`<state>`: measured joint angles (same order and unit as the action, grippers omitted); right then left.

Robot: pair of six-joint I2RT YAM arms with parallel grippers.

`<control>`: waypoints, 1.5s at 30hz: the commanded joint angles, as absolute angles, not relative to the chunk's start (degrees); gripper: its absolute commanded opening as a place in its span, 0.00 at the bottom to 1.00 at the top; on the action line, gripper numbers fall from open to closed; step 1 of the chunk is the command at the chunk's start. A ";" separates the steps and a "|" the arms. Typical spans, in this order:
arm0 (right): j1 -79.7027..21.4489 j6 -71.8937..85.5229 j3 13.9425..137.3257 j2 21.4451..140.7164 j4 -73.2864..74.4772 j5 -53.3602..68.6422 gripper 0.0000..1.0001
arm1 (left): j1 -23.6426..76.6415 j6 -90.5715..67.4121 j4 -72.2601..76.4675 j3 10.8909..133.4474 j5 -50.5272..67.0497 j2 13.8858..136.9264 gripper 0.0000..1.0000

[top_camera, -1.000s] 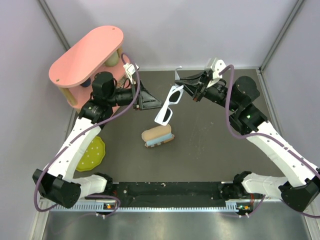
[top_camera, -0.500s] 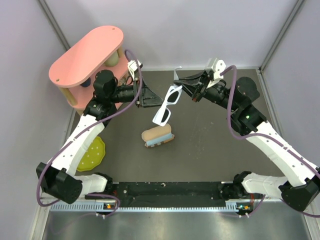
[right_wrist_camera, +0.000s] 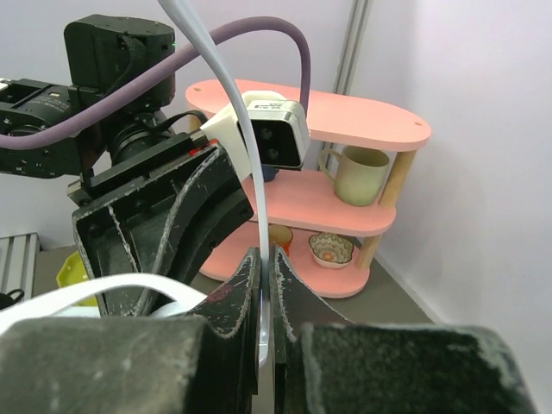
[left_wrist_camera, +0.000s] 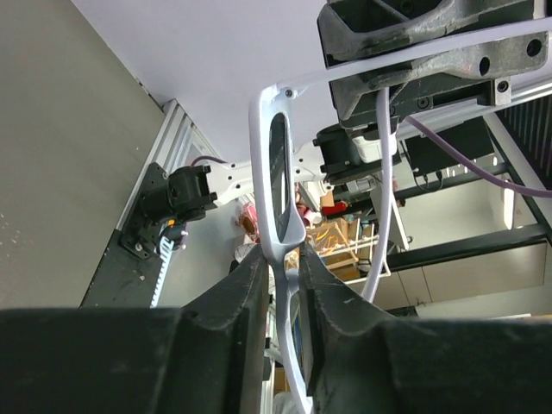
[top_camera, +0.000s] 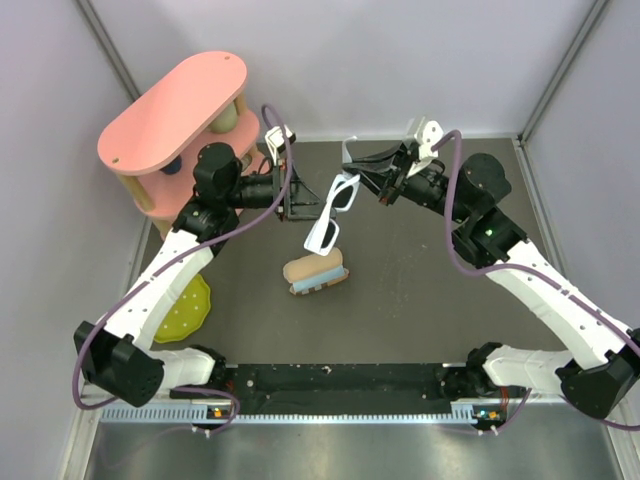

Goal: Organize the sunglasses

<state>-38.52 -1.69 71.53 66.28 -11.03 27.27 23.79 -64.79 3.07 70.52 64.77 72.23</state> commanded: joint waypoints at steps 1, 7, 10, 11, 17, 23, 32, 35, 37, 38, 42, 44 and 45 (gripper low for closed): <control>-39.11 -1.41 71.46 66.18 -14.24 26.46 0.00 | 24.17 -64.86 5.80 69.52 66.62 71.98 0.19; -39.11 -0.88 71.37 66.36 -13.80 26.28 0.00 | 24.17 -64.60 5.80 69.08 66.80 72.16 0.00; -39.11 -0.62 71.54 66.27 -13.10 26.10 0.00 | 24.17 -64.25 5.63 69.17 66.36 72.16 0.00; -39.11 -0.44 71.54 66.27 -12.92 25.76 0.00 | 24.17 -63.99 5.45 69.17 66.36 72.25 0.00; -39.11 1.40 70.84 64.25 -9.85 18.56 0.38 | 24.08 -63.63 5.36 69.78 65.48 73.03 0.00; -39.20 1.93 67.24 58.11 -8.18 10.11 0.69 | 24.08 -63.72 5.63 70.14 66.00 73.48 0.00; -39.20 3.42 69.96 53.62 -0.18 11.43 0.65 | 23.82 -60.92 2.30 71.19 64.43 74.88 0.00; -39.11 4.22 70.05 51.86 -0.18 11.51 0.65 | 23.21 -56.96 -2.00 73.64 62.85 75.50 0.00; -39.11 4.66 70.31 51.16 -0.18 12.30 0.65 | 22.50 -54.76 -5.18 75.41 61.10 75.59 0.00; -39.11 5.09 70.49 51.07 -0.18 13.00 0.65 | 22.33 -54.49 -5.62 75.76 60.56 75.59 0.00; -39.20 6.59 71.89 51.94 2.10 18.70 0.66 | 21.10 -54.67 -6.24 76.03 58.28 75.32 0.00; -39.11 7.81 72.16 52.47 2.11 20.21 0.66 | 20.83 -54.84 -6.33 75.85 56.87 75.24 0.00; -39.11 8.34 72.16 52.64 1.94 20.91 0.65 | 20.74 -54.84 -6.42 75.68 56.43 75.15 0.00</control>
